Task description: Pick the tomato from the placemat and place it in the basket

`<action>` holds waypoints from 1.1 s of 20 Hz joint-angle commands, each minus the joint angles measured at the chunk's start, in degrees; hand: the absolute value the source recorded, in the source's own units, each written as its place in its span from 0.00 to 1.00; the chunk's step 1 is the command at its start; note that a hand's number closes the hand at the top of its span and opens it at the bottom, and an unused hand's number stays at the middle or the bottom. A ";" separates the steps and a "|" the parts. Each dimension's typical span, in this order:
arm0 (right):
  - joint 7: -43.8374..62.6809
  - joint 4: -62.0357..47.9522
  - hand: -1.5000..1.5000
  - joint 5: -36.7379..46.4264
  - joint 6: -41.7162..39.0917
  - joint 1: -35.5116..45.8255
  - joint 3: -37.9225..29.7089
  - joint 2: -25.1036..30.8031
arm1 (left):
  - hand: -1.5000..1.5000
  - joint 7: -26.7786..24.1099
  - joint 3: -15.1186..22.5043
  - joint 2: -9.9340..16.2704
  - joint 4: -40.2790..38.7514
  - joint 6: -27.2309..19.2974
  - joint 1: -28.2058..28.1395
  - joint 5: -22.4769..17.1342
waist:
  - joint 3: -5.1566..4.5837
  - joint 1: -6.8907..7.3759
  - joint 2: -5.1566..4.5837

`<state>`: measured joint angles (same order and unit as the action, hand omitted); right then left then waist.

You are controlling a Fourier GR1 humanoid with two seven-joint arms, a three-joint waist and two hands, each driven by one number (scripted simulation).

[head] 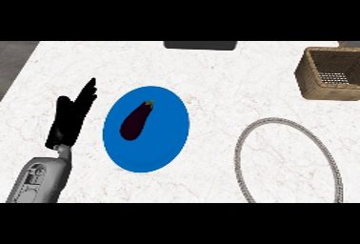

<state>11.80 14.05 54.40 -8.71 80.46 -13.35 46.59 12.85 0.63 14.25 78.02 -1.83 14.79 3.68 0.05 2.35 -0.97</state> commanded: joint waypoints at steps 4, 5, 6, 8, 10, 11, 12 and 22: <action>0.02 -2.45 0.00 -5.33 3.82 -3.15 -6.00 -1.04 | 0.50 -1.41 0.14 -0.57 0.36 0.06 -2.14 0.48 | 0.03 0.19 0.08; -3.22 -2.28 0.00 -6.43 7.03 -6.25 -7.16 -1.25 | 0.50 -2.43 0.40 -1.35 -1.78 -0.82 -0.24 1.40 | 0.05 -0.29 -0.08; -1.96 -1.44 0.00 -6.25 5.16 -4.05 -6.76 -1.32 | 0.50 -1.02 -0.70 -0.30 -0.26 0.10 -1.03 0.25 | 0.02 -0.15 0.18; -4.41 -1.26 0.00 -7.29 8.57 -5.69 -8.29 0.37 | 0.50 -0.87 0.31 -0.71 1.11 0.43 -1.83 0.53 | 0.06 0.38 -0.05; -5.53 -0.08 0.00 -9.14 11.13 -6.30 -10.04 -0.33 | 0.50 -0.80 -0.04 -1.17 -0.06 -0.13 -1.66 0.68 | 0.04 -0.27 0.13; -4.09 0.54 0.00 -9.25 14.07 -4.85 -10.46 -1.16 | 0.50 2.00 0.15 -1.99 0.24 -0.99 1.50 0.76 | 0.06 -0.02 -0.03; -6.75 1.11 0.00 -10.78 13.48 -7.17 -11.77 0.47 | 0.50 1.23 0.34 -1.38 2.26 -0.72 -2.01 1.00 | 0.05 -0.59 0.44; -3.29 1.79 0.00 -15.88 21.83 -10.78 -18.70 7.81 | 0.50 -2.72 -1.29 -0.76 -1.03 0.12 -2.31 0.98 | 0.00 -1.42 0.40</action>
<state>8.06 16.10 41.20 11.24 71.82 -28.90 51.94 12.66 -0.20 13.75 78.65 -1.59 13.50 4.46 0.06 1.34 -0.54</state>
